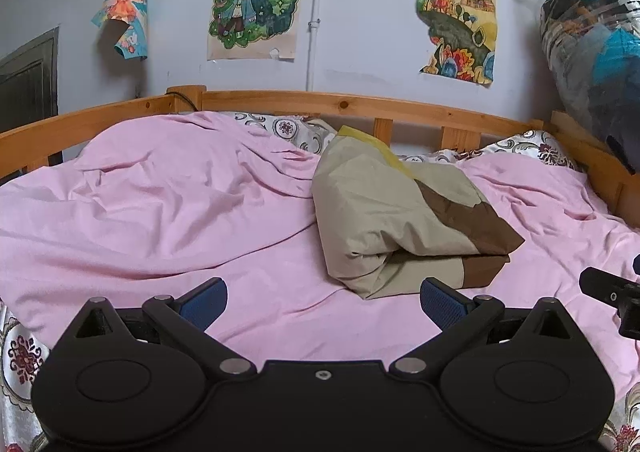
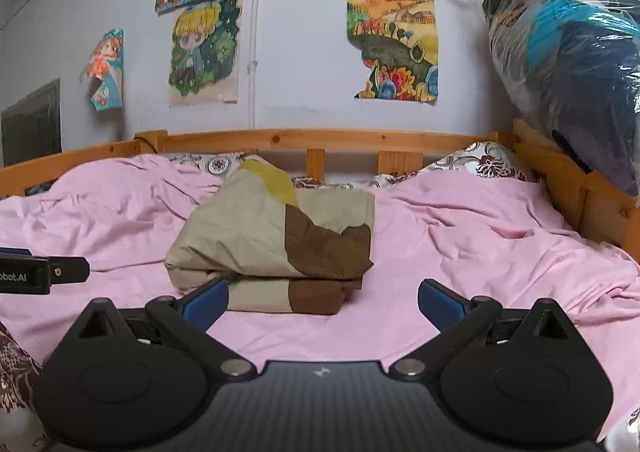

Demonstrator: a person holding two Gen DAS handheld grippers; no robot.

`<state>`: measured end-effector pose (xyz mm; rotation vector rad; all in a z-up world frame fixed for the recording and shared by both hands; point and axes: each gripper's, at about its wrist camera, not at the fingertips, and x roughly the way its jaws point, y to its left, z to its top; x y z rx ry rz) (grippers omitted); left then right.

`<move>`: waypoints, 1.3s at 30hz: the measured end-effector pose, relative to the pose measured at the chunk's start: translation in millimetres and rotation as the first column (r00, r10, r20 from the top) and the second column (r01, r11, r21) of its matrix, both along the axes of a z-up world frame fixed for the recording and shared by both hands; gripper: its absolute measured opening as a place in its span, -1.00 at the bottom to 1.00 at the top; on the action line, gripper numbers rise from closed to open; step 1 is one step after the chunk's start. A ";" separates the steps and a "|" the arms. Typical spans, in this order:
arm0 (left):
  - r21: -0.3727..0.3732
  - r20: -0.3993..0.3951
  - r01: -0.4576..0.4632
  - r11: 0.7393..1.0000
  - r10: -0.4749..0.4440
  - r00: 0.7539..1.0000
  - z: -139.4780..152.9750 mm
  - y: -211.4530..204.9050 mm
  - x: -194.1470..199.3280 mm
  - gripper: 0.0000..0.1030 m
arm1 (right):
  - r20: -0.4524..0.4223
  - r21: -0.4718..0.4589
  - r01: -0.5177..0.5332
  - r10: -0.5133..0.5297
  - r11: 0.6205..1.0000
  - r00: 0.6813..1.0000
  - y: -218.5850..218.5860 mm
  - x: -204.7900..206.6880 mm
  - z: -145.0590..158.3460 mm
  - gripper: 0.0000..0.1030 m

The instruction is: Fold large clothes

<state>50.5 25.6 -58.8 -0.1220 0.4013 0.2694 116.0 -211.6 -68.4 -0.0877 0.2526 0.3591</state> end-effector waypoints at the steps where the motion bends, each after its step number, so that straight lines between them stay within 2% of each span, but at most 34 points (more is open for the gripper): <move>1: -0.001 -0.004 0.001 1.000 -0.001 1.000 -0.5 0.1 0.2 0.99 | -0.001 -0.001 0.001 -0.001 1.000 1.000 0.4 -0.3 -0.5 0.99; 39: 0.003 -0.009 0.006 1.000 -0.006 1.000 -0.7 -5.3 0.3 0.99 | 0.005 -0.003 0.000 0.000 1.000 1.000 -4.5 1.6 1.1 1.00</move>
